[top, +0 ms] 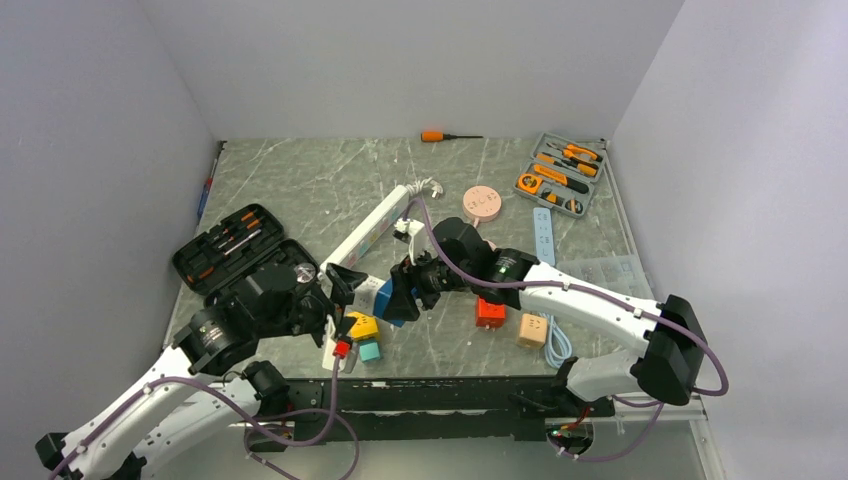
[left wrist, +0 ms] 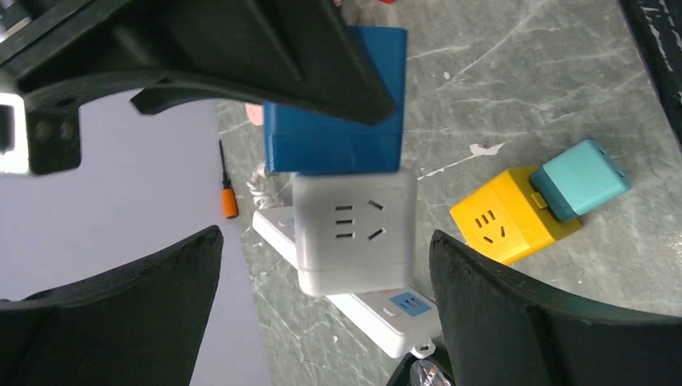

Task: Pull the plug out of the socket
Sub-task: Remove the plug from the socket.

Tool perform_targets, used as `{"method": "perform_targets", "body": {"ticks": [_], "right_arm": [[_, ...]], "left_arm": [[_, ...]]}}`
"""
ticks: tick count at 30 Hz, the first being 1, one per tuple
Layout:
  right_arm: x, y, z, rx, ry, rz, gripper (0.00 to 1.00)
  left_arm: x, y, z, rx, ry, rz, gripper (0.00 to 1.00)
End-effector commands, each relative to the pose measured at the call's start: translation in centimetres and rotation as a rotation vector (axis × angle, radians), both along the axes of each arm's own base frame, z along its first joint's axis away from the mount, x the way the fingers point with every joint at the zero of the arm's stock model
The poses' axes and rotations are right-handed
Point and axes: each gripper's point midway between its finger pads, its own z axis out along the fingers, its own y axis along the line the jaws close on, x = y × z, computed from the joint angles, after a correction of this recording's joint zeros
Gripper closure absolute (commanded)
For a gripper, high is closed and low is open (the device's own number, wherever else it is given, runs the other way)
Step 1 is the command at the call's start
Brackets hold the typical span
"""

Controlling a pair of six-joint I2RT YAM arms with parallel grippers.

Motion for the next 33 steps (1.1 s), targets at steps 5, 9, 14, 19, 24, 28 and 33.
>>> {"method": "perform_targets", "body": {"ticks": [5, 9, 14, 19, 24, 28, 33], "right_arm": [[-0.2, 2.2, 5.3, 0.18, -0.047, 0.097, 1.0], [-0.7, 2.3, 5.6, 0.194, -0.029, 0.115, 1.0], [-1.1, 2.2, 6.0, 0.202, -0.014, 0.132, 1.0], [-0.6, 2.1, 5.9, 0.19, -0.034, 0.119, 1.0], [0.5, 2.0, 6.3, 0.207, -0.062, 0.066, 1.0], [1.3, 1.3, 6.2, 0.238, -0.027, -0.037, 1.0], [1.6, 1.3, 7.5, 0.216, -0.033, -0.03, 1.0]], "left_arm": [[0.8, -1.2, -1.0, 0.053, -0.063, -0.024, 0.01], [1.4, -1.6, -1.2, 0.064, -0.078, -0.017, 0.01], [1.9, -1.6, -1.9, 0.072, -0.077, 0.004, 0.01], [2.5, -1.6, -1.8, 0.074, -0.09, 0.032, 0.2], [2.5, -1.8, -1.7, 0.071, -0.087, 0.03, 0.35], [2.2, -2.0, -2.3, 0.078, -0.066, 0.021, 0.48], [3.3, -2.7, -1.9, 0.056, -0.108, 0.046, 1.0]]}}
